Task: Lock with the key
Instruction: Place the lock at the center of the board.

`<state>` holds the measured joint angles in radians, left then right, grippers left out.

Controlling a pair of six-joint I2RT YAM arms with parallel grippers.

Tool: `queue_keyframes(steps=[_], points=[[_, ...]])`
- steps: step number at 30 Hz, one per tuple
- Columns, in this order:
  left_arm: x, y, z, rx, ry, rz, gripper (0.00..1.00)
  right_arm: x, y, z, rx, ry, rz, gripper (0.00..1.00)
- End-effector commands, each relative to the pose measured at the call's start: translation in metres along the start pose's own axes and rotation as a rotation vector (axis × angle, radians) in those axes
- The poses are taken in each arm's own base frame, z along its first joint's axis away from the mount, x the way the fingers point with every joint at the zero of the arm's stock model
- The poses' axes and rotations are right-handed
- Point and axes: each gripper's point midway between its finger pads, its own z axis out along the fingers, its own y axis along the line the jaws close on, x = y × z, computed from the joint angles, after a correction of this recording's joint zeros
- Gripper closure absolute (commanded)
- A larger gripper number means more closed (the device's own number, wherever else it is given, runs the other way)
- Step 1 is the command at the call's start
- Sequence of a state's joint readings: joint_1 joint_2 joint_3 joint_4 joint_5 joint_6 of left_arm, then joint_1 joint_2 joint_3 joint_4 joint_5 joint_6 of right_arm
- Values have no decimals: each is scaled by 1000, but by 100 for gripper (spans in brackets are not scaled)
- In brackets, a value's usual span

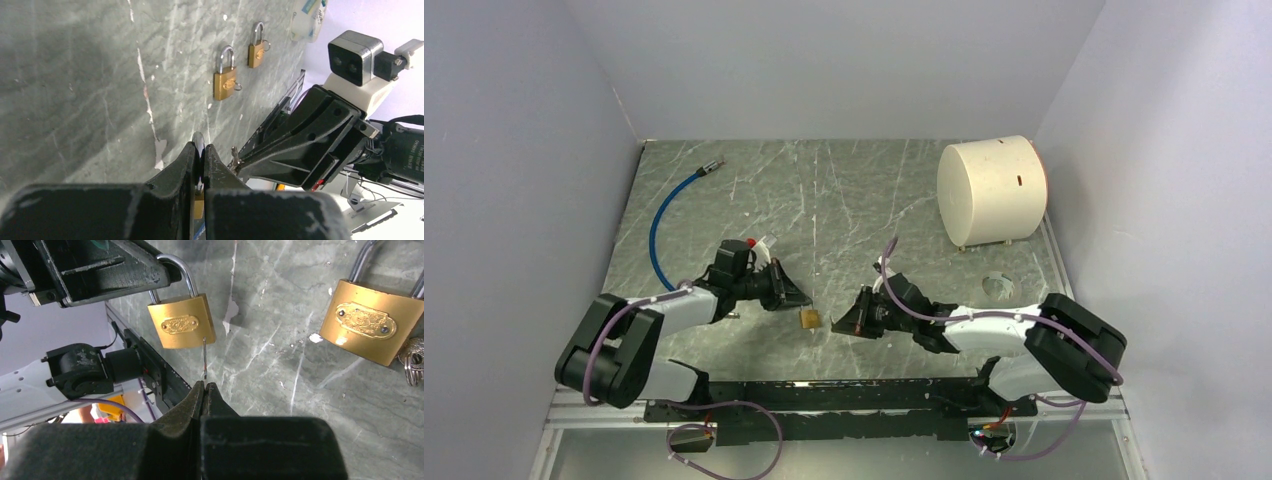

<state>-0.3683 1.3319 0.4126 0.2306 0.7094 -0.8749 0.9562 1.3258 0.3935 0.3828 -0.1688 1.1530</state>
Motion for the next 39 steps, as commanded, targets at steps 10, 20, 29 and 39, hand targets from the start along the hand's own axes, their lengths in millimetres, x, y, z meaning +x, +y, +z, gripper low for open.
queue_keyframes(steps=[10,20,29,39], points=[[-13,10,18,-8,17,94,96,0,13,13,-38,43,-1,100],[-10,24,27,-15,8,24,87,-3,8,17,-1,45,3,100],[-8,32,26,-62,3,15,71,-1,3,21,-2,74,30,100],[-13,43,15,-194,-3,52,49,3,-7,22,5,105,90,100]])
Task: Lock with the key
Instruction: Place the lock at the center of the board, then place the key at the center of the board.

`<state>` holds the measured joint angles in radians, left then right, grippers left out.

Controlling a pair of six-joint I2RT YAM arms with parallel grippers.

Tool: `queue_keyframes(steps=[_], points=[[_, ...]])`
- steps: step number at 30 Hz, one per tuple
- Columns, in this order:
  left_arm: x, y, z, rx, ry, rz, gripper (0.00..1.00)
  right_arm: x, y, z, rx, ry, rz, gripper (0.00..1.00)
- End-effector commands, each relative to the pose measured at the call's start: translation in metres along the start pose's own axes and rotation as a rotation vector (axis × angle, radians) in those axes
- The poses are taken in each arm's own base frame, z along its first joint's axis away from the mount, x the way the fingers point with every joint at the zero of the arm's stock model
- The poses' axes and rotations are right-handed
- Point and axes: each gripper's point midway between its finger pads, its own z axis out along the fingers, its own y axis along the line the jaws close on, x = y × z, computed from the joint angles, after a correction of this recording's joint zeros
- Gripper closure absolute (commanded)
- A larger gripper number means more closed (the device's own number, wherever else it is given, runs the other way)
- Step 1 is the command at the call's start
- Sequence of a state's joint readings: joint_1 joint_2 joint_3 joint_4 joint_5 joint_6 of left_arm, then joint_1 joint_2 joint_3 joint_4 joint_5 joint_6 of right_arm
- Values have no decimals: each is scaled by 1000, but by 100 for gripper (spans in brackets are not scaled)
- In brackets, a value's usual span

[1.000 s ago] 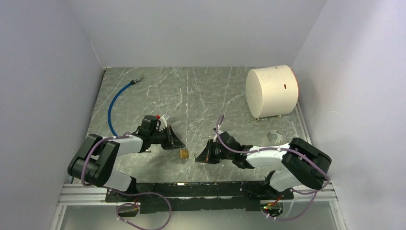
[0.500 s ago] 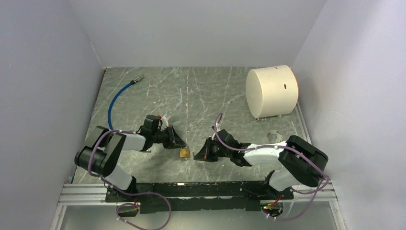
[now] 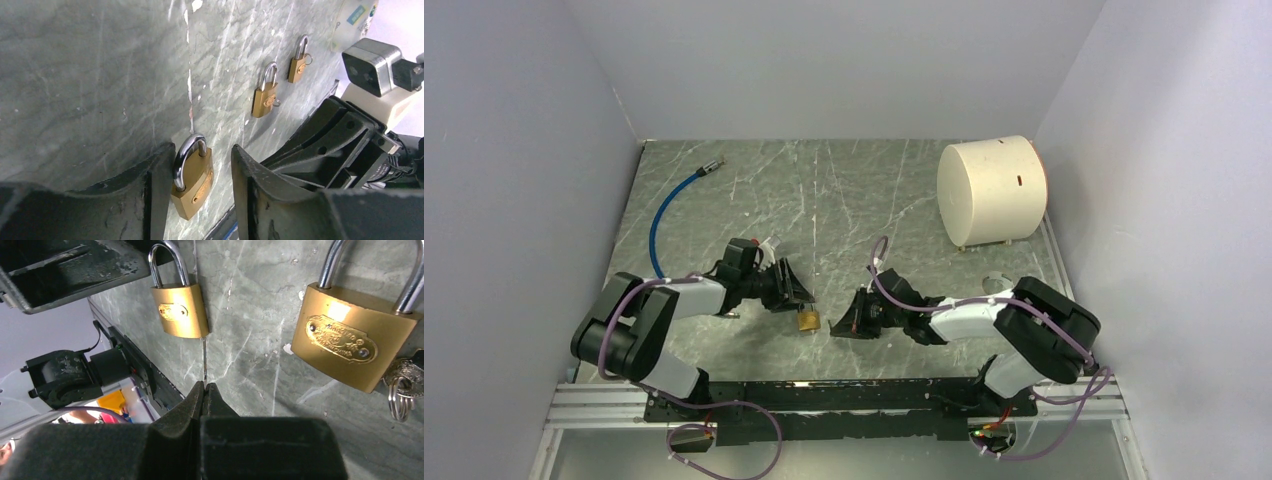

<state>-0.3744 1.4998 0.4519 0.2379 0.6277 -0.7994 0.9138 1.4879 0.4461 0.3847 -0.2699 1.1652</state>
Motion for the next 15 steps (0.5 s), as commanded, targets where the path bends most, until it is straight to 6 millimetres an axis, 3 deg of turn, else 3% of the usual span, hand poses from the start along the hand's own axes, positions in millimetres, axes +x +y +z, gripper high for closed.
queue_keyframes(steps=[1,6,15], points=[[-8,5,-5,-74,-20,51,46,-3,14,3,-66,11,34,100],[-11,0,-11,-81,-42,62,28,-1,14,6,-82,24,45,100],[-17,-10,-30,-94,-114,121,19,-4,8,14,-29,28,35,100]])
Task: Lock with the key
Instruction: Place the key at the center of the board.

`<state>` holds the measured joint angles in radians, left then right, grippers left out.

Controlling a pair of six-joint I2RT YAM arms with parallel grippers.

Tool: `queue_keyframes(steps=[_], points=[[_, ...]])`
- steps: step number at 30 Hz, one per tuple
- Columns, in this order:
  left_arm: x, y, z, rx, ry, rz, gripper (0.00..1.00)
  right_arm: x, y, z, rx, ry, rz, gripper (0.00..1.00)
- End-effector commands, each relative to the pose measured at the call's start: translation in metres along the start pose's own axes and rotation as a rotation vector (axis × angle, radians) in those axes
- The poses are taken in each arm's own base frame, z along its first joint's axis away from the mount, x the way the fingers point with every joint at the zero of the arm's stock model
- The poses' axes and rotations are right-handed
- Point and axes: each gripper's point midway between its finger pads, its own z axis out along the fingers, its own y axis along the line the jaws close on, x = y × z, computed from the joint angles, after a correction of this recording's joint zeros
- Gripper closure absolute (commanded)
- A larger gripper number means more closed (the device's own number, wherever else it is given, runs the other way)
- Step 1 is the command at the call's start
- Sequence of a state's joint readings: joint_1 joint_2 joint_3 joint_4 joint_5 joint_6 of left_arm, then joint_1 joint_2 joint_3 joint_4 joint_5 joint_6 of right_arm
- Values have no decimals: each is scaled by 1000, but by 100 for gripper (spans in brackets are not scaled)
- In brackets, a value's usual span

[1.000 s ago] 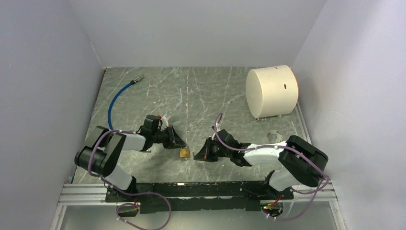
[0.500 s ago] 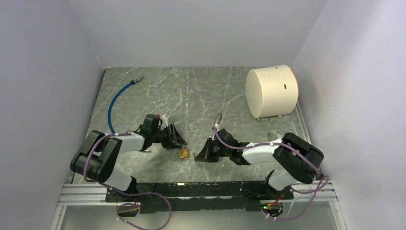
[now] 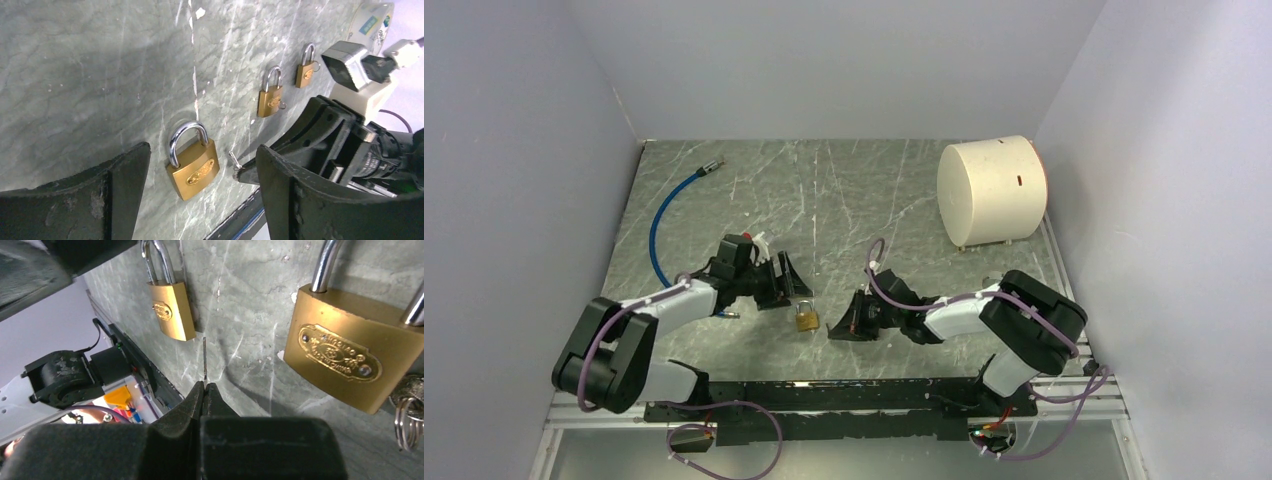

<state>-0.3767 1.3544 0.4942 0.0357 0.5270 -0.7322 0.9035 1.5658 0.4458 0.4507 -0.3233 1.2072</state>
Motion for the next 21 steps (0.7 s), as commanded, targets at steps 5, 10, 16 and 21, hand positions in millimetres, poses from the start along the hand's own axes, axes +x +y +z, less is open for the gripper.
queue_keyframes(steps=[5,10,16,21], points=[[-10,-16,-24,23,-98,93,19,-16,12,12,26,-18,-36,100],[-16,-23,-44,3,-171,126,18,-23,7,16,80,-44,-24,100],[-24,-16,-67,-84,-265,123,16,-21,1,21,109,-25,-17,93],[-25,-11,-78,-123,-315,103,14,-22,1,20,110,-31,-19,86]])
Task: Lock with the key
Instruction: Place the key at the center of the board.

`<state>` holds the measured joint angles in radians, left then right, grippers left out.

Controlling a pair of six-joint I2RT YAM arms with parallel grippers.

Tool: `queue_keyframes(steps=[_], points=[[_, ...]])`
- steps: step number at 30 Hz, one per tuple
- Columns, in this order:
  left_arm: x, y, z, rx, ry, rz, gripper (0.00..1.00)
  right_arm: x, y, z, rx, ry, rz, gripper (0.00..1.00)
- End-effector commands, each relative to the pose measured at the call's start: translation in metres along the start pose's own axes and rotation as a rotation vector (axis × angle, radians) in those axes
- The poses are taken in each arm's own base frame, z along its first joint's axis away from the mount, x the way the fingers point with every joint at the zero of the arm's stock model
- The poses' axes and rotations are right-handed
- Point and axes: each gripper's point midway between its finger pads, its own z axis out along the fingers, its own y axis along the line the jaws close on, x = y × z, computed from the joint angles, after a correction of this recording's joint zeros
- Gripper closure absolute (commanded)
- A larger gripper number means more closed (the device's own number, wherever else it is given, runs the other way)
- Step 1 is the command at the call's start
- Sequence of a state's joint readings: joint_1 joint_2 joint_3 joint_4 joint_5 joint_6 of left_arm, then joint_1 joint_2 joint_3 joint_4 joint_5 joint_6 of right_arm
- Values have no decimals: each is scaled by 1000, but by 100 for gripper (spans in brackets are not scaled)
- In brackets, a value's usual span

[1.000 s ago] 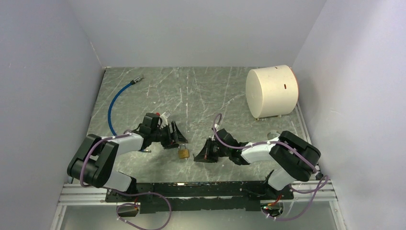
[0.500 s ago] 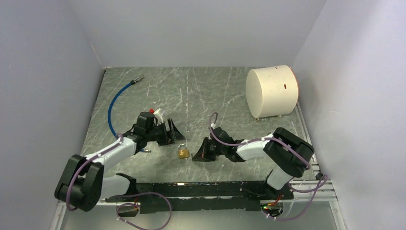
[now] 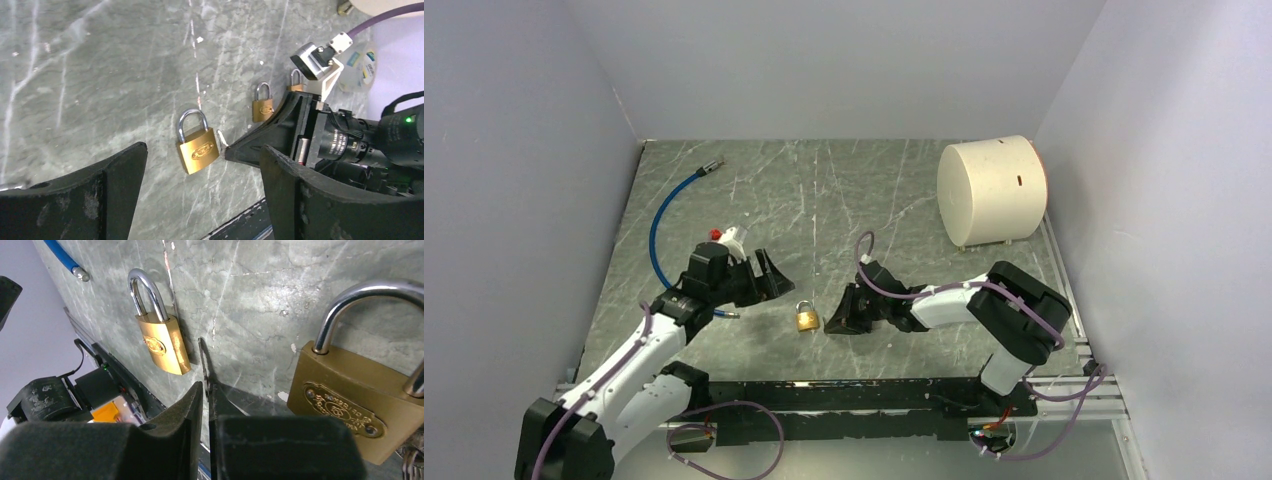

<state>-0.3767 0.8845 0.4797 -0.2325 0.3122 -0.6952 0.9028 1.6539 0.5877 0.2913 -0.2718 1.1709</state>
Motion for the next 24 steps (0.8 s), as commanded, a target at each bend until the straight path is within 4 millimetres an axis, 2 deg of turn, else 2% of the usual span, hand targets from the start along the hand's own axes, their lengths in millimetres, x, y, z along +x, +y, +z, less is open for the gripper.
queue_keyframes(steps=[1,6,14,24], points=[[-5,11,-8,-75,-47,-5,14,-8,5,0,-2,-25,-15,85],[-4,16,-12,-106,-56,-25,14,-10,7,-2,0,-34,-26,77],[-7,57,-35,-354,-148,-138,8,-19,12,-19,9,-100,-53,60],[-3,97,-57,-636,-186,-274,6,-26,30,-30,-15,-128,-103,57]])
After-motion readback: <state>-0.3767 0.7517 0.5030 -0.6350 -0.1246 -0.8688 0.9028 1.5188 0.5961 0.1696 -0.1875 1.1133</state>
